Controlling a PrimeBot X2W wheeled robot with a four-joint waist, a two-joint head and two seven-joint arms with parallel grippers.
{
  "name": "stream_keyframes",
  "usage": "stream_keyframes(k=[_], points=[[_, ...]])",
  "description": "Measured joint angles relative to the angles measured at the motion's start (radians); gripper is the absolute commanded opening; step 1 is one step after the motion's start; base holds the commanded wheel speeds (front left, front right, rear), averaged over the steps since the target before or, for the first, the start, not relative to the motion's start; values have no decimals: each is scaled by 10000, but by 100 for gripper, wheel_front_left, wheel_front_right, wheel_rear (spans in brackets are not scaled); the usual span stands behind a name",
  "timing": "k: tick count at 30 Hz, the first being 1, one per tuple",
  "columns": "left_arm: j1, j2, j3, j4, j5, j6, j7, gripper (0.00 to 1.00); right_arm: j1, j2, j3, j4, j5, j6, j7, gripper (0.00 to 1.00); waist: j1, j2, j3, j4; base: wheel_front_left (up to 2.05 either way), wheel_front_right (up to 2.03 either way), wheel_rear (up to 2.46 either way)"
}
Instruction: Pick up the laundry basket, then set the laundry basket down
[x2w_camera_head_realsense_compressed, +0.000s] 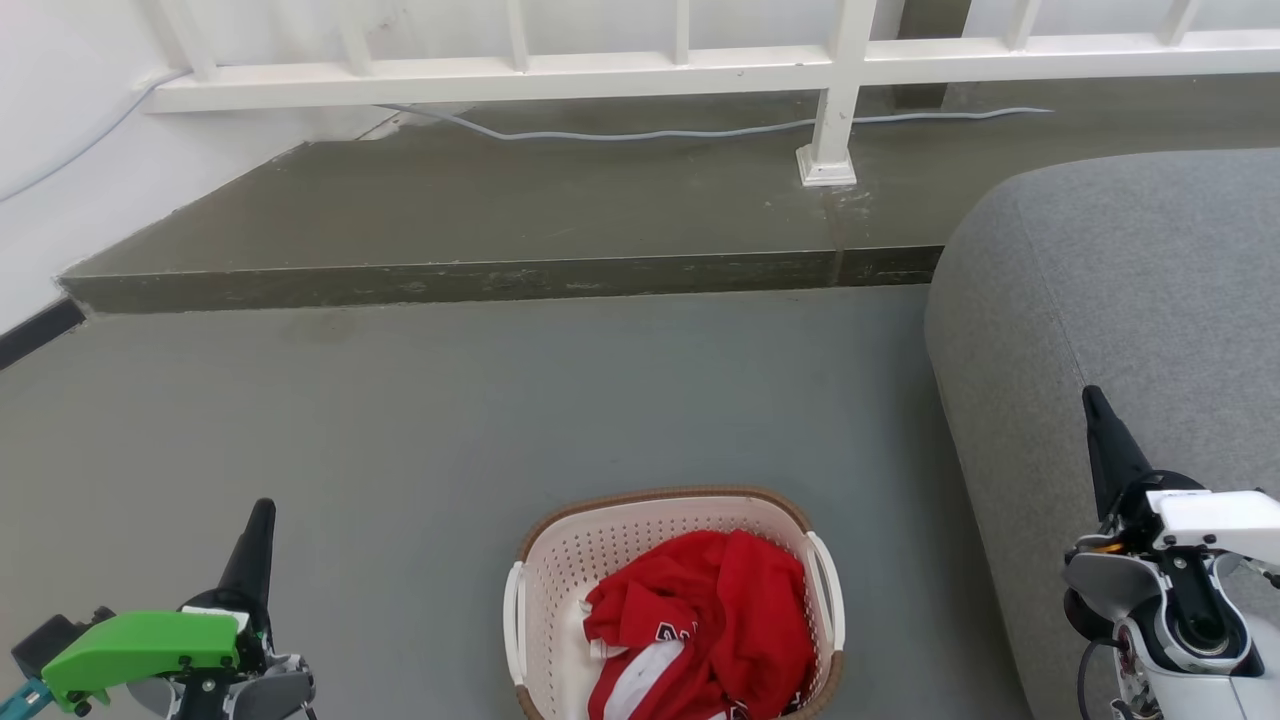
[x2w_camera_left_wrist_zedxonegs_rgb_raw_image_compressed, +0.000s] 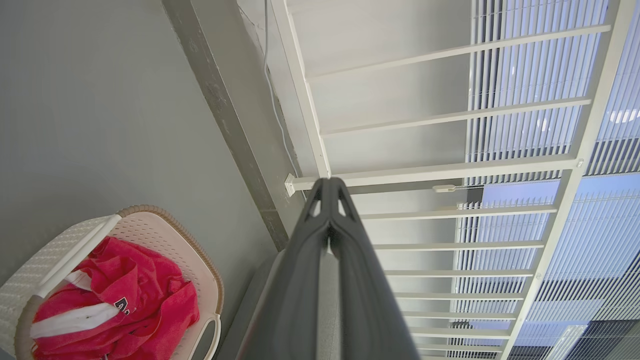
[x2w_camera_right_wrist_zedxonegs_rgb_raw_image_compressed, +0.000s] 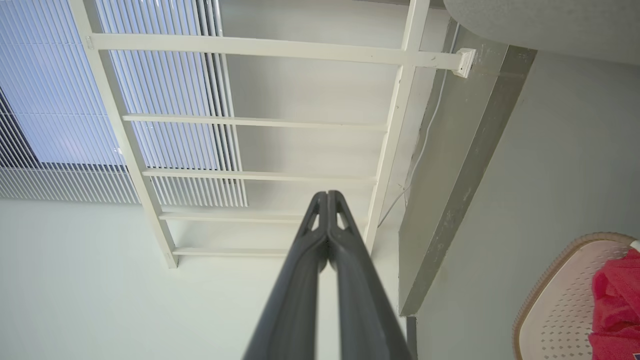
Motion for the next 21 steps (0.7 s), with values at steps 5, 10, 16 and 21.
stream_keyframes(k=[5,10,16,21], points=[[-84,-29,107,4,-550,-8,182,0,3,109,-257,-56,537,82,176,0,0,0,1,34,0,0,0],[-145,-46,199,2,-828,-81,259,0,4,148,-349,-94,828,88,257,0,0,0,2,46,0,0,0],[-146,-54,213,2,-828,-81,259,0,5,148,-359,-96,830,107,257,0,0,0,2,45,0,0,0],[-147,-59,215,2,-828,-82,259,0,6,148,-359,-98,830,113,257,0,0,0,2,45,0,0,0]])
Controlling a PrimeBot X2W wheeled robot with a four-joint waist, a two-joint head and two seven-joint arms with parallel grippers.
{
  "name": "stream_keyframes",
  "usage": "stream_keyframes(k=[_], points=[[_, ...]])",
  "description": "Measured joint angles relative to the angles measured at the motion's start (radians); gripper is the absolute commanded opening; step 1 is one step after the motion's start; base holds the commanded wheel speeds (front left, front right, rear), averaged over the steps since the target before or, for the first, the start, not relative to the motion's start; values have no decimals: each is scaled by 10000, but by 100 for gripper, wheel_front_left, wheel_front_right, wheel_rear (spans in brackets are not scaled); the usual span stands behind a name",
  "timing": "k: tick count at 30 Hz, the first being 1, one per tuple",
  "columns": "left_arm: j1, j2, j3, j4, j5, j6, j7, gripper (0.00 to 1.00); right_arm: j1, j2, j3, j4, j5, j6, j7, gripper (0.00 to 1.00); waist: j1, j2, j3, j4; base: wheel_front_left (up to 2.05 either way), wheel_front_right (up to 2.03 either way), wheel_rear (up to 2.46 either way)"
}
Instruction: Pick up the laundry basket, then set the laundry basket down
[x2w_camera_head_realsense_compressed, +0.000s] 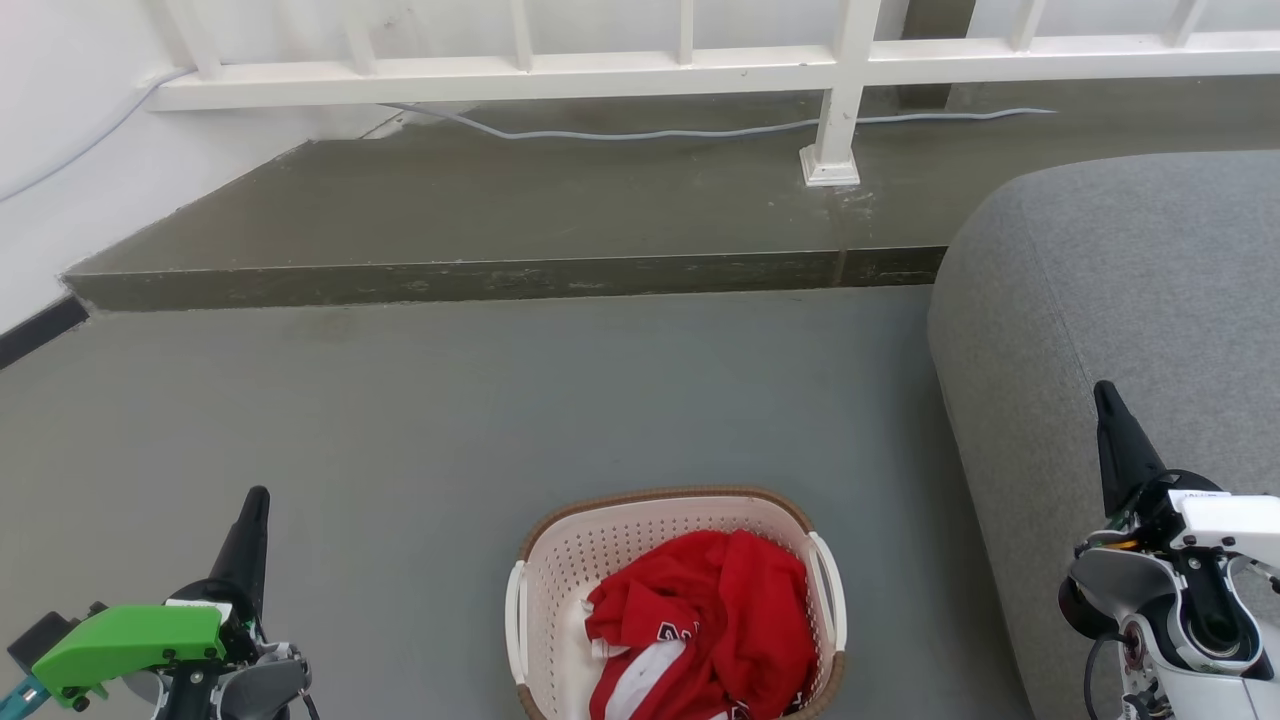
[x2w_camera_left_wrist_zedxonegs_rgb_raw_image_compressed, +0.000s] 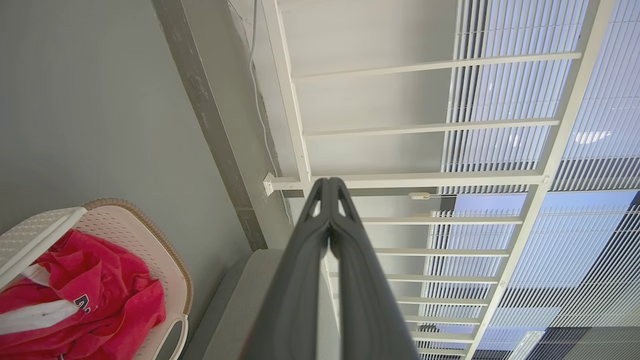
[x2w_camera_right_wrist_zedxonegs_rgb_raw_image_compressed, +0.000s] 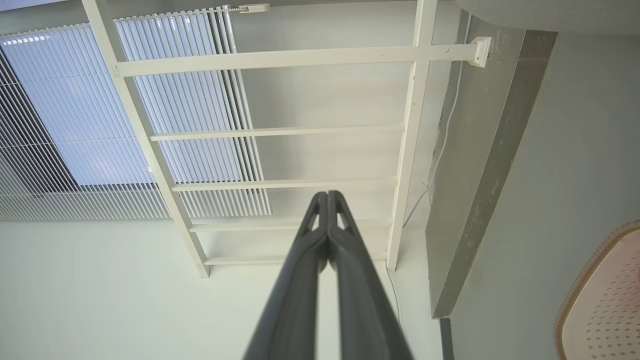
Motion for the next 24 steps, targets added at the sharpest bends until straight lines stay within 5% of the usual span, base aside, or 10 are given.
stream_keyframes(k=[24], points=[[-1,-15,10,-2,0,2,0,0,1,2,-2,-10,8,2,0,0,0,0,1,0,0,0,0]])
